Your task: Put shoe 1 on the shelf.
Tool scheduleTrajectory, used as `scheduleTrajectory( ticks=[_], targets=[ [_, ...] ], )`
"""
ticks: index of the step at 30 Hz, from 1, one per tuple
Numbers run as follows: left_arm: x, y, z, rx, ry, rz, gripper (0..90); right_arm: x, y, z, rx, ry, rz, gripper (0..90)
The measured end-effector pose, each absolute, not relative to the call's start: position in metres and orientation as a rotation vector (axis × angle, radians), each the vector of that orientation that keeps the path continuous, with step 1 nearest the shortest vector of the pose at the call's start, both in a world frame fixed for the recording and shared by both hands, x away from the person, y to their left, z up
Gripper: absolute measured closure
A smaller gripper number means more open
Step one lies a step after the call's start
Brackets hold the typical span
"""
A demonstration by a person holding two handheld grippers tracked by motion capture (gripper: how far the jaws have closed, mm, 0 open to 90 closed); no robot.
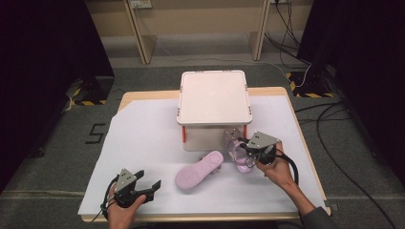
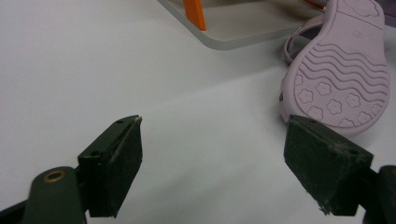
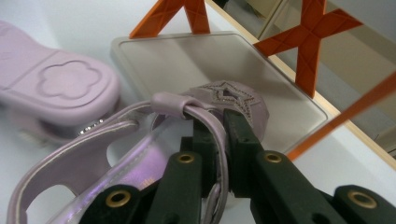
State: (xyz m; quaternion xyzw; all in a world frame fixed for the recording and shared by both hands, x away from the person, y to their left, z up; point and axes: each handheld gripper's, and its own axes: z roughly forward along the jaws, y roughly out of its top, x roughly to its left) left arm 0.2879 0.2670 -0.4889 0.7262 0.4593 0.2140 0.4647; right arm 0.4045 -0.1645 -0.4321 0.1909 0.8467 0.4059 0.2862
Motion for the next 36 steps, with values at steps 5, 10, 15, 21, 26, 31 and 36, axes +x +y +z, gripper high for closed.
scheduleTrajectory(
  ticks=[5, 10, 15, 21, 26, 31, 36],
  targets=[
    [0.288, 0.267, -0.489, 1.788, 1.129, 0.519, 19.3, 0.425, -0.154, -0.44, 0.506, 2.265, 1.067, 84.3],
    [0.288, 0.266, -0.489, 1.792, 1.127, 0.516, 19.3, 0.441, -0.147, -0.448, 0.514, 2.269, 1.069, 83.8],
    [0.288, 0.266, -0.49, 1.795, 1.128, 0.514, 19.3, 0.452, -0.139, -0.455, 0.517, 2.265, 1.054, 80.8],
    [0.288, 0.266, -0.49, 1.789, 1.129, 0.517, 19.3, 0.457, -0.139, -0.456, 0.579, 2.236, 1.012, 63.9],
    [0.288, 0.266, -0.489, 1.793, 1.126, 0.516, 19.3, 0.452, -0.15, -0.445, 0.638, 2.242, 1.023, 53.9],
    [0.287, 0.266, -0.489, 1.79, 1.123, 0.52, 19.3, 0.435, -0.166, -0.432, 0.702, 2.232, 1.122, 49.7],
    [0.287, 0.266, -0.489, 1.792, 1.121, 0.521, 19.3, 0.404, -0.182, -0.421, 0.78, 2.222, 1.235, 44.1]
  ],
)
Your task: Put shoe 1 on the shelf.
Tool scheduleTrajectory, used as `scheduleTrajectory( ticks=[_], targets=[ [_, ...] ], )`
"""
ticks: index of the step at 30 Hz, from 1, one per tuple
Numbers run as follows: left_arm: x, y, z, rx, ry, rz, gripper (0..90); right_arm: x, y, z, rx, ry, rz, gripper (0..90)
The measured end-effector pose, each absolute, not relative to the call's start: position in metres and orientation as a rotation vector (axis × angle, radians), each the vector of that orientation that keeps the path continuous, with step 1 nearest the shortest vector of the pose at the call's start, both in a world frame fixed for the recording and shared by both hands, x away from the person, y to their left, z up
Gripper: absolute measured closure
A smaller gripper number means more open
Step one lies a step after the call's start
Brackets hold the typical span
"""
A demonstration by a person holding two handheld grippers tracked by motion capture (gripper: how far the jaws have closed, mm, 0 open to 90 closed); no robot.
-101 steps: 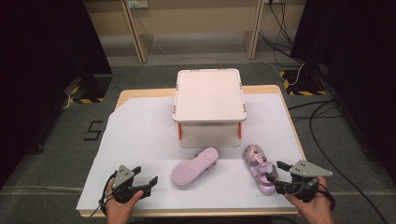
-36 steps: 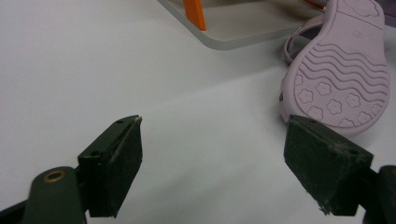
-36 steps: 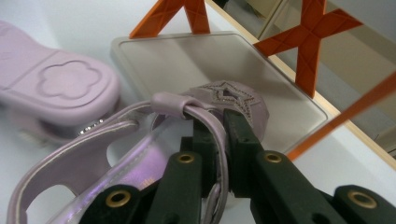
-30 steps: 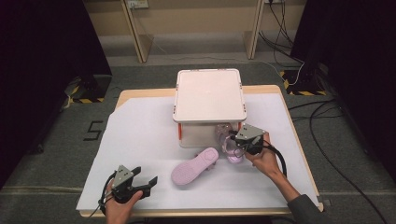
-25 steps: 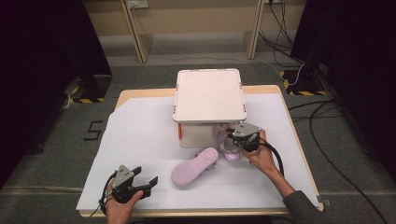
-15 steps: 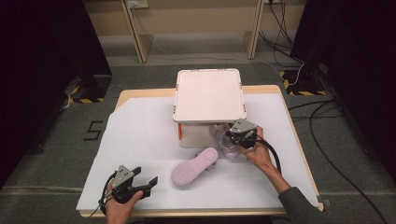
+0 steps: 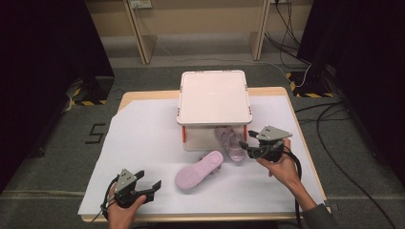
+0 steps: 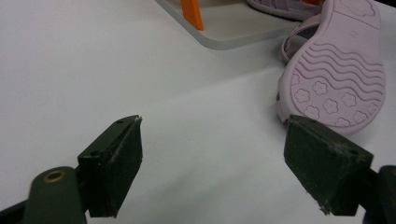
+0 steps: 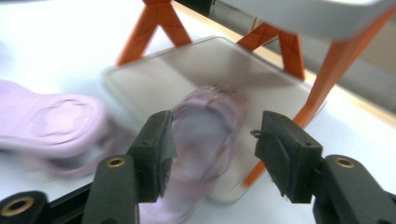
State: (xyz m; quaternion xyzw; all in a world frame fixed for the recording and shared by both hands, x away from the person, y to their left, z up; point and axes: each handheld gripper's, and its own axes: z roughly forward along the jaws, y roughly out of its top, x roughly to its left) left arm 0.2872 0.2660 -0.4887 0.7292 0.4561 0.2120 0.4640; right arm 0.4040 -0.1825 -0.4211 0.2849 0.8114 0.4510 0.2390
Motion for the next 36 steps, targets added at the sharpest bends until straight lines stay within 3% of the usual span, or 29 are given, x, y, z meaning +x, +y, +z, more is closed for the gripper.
scheduleTrajectory(
  ticks=[6, 18, 20, 22, 36],
  targets=[
    [0.287, 0.265, -0.489, 1.797, 1.121, 0.519, 19.3, 0.375, -0.197, -0.439, 0.954, 2.244, 1.242, 31.8],
    [0.288, 0.265, -0.489, 1.804, 1.121, 0.516, 19.3, 0.387, -0.175, -0.48, 1.049, 2.333, 1.182, 25.3],
    [0.288, 0.264, -0.489, 1.802, 1.12, 0.517, 19.3, 0.392, -0.171, -0.484, 1.026, 2.34, 1.169, 39.2],
    [0.288, 0.265, -0.489, 1.802, 1.122, 0.515, 19.3, 0.398, -0.17, -0.486, 0.997, 2.369, 1.173, 41.9],
    [0.289, 0.264, -0.491, 1.806, 1.128, 0.509, 19.3, 0.441, -0.16, -0.483, 0.774, 2.418, 1.107, 46.3]
  ],
)
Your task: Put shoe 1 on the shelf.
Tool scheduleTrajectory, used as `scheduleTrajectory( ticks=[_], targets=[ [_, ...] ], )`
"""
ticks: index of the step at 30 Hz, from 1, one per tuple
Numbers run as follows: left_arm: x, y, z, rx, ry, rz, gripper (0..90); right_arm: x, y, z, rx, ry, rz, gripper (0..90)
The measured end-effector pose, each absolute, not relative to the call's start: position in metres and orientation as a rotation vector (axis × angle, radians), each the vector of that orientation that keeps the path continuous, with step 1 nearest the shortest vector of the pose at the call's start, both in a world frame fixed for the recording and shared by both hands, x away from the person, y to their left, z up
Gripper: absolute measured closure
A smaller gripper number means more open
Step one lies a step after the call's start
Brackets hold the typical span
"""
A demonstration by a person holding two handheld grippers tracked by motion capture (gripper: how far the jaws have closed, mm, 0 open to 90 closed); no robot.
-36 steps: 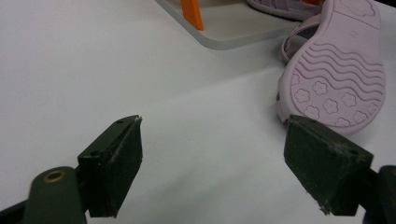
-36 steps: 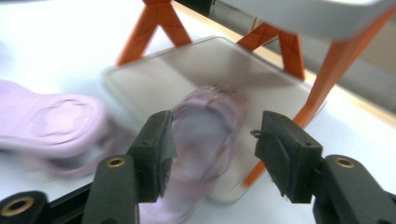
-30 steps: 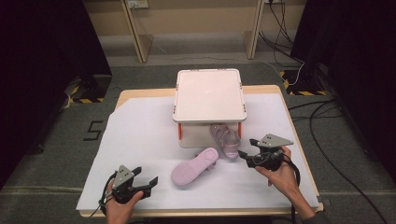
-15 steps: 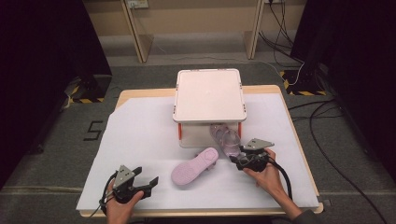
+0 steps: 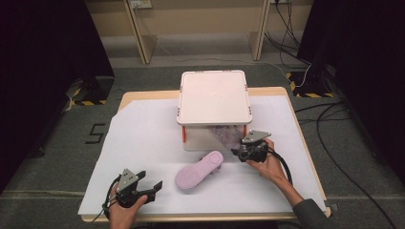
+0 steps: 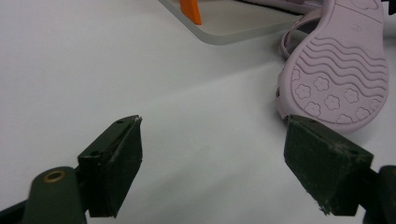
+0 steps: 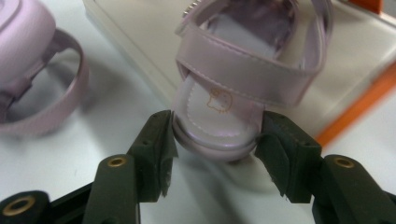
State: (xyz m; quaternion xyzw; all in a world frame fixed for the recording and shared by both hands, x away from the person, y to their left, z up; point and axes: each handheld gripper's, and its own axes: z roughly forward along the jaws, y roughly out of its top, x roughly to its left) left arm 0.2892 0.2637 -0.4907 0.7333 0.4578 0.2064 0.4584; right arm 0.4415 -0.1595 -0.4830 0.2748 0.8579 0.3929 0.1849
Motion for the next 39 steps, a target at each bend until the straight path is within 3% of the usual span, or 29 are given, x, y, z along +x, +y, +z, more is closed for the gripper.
scheduleTrajectory(
  ticks=[17, 39],
  targets=[
    [0.289, 0.263, -0.49, 1.809, 1.122, 0.502, 19.3, 0.467, -0.118, -0.484, 0.798, 2.412, 1.229, 59.4],
    [0.288, 0.264, -0.489, 1.807, 1.119, 0.508, 19.3, 0.439, -0.125, -0.472, 0.942, 2.308, 1.276, 45.0]
  ],
)
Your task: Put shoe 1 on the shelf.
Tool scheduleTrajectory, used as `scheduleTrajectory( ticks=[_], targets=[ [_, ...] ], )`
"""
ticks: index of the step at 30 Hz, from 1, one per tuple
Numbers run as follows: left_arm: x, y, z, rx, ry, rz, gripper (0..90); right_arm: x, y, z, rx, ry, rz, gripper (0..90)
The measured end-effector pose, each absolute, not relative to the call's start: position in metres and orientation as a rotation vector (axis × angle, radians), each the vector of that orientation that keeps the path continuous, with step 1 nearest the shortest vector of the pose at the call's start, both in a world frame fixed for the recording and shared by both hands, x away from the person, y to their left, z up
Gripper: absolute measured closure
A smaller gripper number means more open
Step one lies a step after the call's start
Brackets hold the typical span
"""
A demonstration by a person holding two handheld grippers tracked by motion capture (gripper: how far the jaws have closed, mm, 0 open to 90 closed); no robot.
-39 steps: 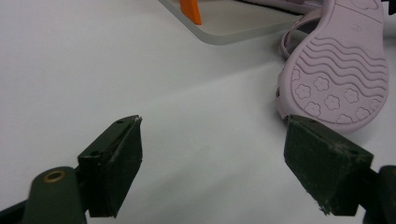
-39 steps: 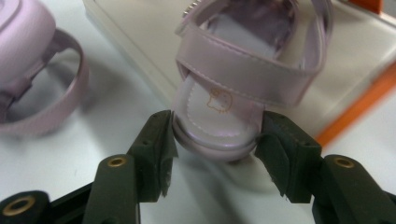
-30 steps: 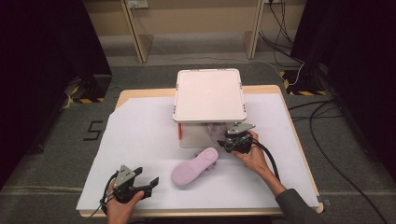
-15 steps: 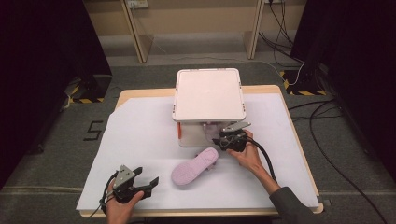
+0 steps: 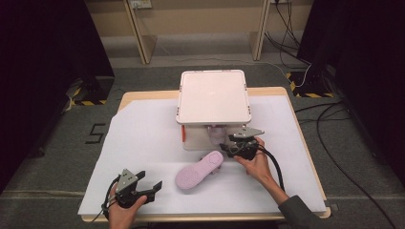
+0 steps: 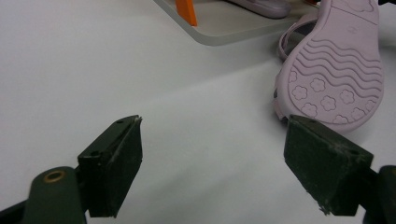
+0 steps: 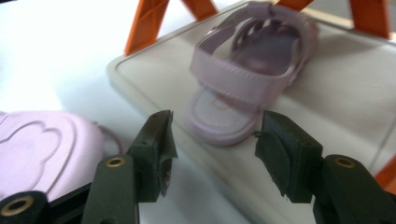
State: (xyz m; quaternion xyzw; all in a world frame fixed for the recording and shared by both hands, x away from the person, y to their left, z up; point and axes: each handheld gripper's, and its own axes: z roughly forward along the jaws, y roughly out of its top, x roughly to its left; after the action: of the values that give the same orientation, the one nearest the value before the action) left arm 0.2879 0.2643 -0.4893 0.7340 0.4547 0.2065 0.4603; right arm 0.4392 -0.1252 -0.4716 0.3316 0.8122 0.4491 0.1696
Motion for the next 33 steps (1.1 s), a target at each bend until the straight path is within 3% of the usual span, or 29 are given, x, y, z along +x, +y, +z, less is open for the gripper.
scheduleTrajectory(
  ticks=[25, 33],
  targets=[
    [0.288, 0.264, -0.489, 1.802, 1.117, 0.507, 19.3, 0.443, -0.091, -0.47, 0.906, 2.269, 1.327, 48.2],
    [0.287, 0.265, -0.489, 1.799, 1.119, 0.509, 19.3, 0.431, -0.099, -0.457, 0.834, 2.261, 1.308, 44.0]
  ],
)
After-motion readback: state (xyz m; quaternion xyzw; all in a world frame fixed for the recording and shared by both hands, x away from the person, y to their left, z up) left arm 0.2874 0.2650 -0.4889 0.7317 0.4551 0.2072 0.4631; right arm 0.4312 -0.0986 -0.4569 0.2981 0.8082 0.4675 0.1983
